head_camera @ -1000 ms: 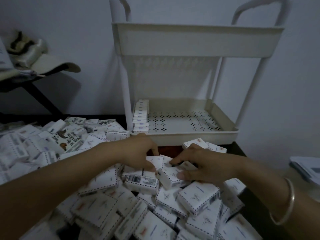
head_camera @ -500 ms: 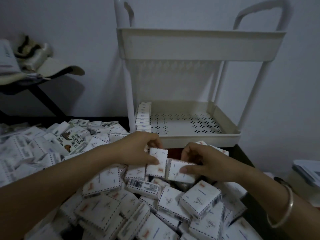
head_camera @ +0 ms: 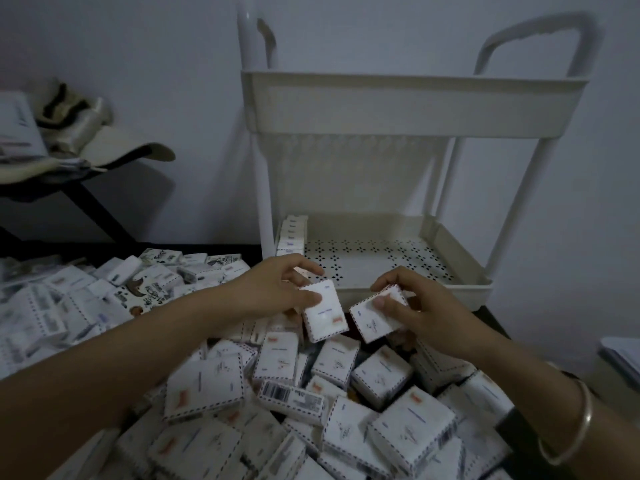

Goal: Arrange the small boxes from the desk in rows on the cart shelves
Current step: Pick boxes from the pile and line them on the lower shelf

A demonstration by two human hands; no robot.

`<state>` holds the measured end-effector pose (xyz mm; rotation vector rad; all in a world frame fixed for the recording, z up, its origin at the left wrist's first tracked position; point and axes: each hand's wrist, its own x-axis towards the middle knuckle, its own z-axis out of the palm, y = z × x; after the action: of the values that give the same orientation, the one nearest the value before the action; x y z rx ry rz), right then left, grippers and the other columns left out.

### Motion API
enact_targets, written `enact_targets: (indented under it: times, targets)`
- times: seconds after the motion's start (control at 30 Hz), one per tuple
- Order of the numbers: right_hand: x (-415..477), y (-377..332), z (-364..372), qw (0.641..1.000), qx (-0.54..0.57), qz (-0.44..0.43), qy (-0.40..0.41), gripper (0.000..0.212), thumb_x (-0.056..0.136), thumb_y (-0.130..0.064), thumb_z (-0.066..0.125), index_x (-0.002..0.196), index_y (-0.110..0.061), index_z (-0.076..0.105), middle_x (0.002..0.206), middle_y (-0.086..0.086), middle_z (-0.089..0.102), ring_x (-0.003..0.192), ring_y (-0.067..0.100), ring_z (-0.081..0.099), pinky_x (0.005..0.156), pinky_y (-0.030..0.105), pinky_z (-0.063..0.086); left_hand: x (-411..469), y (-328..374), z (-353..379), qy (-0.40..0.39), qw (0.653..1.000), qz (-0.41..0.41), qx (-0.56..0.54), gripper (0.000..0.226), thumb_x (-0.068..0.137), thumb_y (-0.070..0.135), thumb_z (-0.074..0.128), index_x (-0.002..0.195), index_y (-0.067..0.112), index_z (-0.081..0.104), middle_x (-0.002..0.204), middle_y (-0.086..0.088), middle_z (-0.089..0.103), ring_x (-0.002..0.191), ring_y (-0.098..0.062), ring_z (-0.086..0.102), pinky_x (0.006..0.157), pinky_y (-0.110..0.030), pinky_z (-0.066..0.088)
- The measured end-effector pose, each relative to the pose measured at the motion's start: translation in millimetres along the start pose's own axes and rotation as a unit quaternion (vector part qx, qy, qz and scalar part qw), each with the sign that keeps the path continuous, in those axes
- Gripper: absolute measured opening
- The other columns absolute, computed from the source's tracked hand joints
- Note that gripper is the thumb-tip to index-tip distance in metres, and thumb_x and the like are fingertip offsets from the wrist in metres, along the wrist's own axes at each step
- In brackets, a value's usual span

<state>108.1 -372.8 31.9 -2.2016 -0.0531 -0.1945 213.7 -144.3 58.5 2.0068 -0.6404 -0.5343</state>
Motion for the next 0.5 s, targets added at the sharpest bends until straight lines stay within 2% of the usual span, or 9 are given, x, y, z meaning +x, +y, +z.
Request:
enact_targets:
  times: [0.1,0.13,0.2,0.23,0.3,0.33,0.4,0.47,0.5]
  targets:
    - [14.5,4.8,1.2,0.997,-0.053,-0.019,0.050,0.013,0.089,-0.037,0.063,0.102,-0.037,0.060,0.090,-0.005,0.062,0.078,0.009,0.058,0.077,0.031,0.053,4.1,4.0,-1.0,0.056,0.994,-0.012,-0.091,0.042,0.088,0.004,0.067,0.126,0.020,0.060,0.109,-0.008,0.067,0.076,-0.017,0.073,0.058,-0.018,0.055]
    - [20.2,6.0,0.6,0.996,-0.039,-0.013,0.076,0.009,0.091,-0.034,0.061,0.100,-0.037,0.061,0.090,-0.007,0.063,0.080,0.008,0.059,0.074,0.027,0.052,6.4,5.2,-1.9,0.078,0.990,-0.014,-0.115,0.037,0.089,0.003,0.065,0.123,0.016,0.063,0.106,-0.007,0.069,0.075,-0.014,0.073,0.058,-0.017,0.054]
    - [31.7,5.5,-0.4,0.994,0.001,0.014,0.112,0.014,0.097,-0.024,0.054,0.096,-0.035,0.063,0.082,-0.009,0.060,0.070,-0.002,0.056,0.061,0.017,0.043,13.4,6.9,-2.2,0.107,0.978,-0.019,-0.176,0.026,0.088,0.003,0.065,0.112,0.011,0.068,0.100,-0.005,0.073,0.081,-0.013,0.073,0.064,-0.022,0.058]
    - [37.4,3.7,-1.2,0.992,0.025,0.035,0.120,0.019,0.099,-0.020,0.050,0.095,-0.030,0.065,0.083,-0.008,0.061,0.070,-0.004,0.055,0.060,0.016,0.041,16.8,8.4,-1.0,0.113,0.971,-0.023,-0.207,0.021,0.088,0.002,0.065,0.107,0.010,0.068,0.100,-0.007,0.073,0.086,-0.016,0.073,0.066,-0.025,0.060]
    - [50.1,-1.5,-2.7,0.986,0.056,0.082,0.134,0.028,0.098,-0.016,0.045,0.086,-0.022,0.069,0.097,-0.006,0.065,0.085,0.003,0.057,0.068,0.024,0.041,26.5,10.6,2.5,0.119,0.950,-0.036,-0.285,0.017,0.087,0.000,0.065,0.103,0.007,0.066,0.102,-0.012,0.072,0.089,-0.022,0.072,0.064,-0.027,0.060]
    - [56.3,-5.0,-3.4,0.984,0.059,0.098,0.136,0.030,0.098,-0.019,0.045,0.081,-0.020,0.070,0.099,-0.006,0.066,0.088,0.008,0.057,0.068,0.026,0.040,32.2,11.1,4.7,0.120,0.936,-0.044,-0.327,0.018,0.087,-0.001,0.066,0.104,0.005,0.064,0.103,-0.014,0.071,0.088,-0.024,0.072,0.063,-0.028,0.060]
    - [69.8,-11.6,-2.6,0.986,0.053,0.106,0.114,0.034,0.097,-0.037,0.047,0.081,-0.020,0.071,0.093,-0.009,0.066,0.086,0.010,0.059,0.067,0.026,0.041,46.4,11.7,10.7,0.134,0.921,-0.040,-0.364,0.022,0.086,-0.002,0.067,0.106,0.004,0.062,0.104,-0.014,0.070,0.087,-0.022,0.071,0.072,-0.031,0.061]
    - [86.3,-14.9,0.3,0.990,0.049,0.095,0.087,0.037,0.093,-0.053,0.050,0.088,-0.023,0.071,0.093,-0.009,0.068,0.090,0.009,0.061,0.075,0.027,0.045,61.1,12.8,15.7,0.147,0.919,-0.023,-0.366,0.026,0.086,0.001,0.069,0.110,0.005,0.060,0.106,-0.013,0.070,0.092,-0.021,0.070,0.079,-0.030,0.059]
    - [95.9,-14.8,1.6,0.991,0.054,0.089,0.084,0.036,0.090,-0.055,0.053,0.088,-0.024,0.071,0.094,-0.008,0.070,0.091,0.010,0.062,0.079,0.029,0.047,69.9,13.1,17.0,0.158,0.918,-0.019,-0.363,0.027,0.086,0.002,0.069,0.111,0.006,0.059,0.107,-0.012,0.069,0.095,-0.021,0.069,0.080,-0.028,0.058]
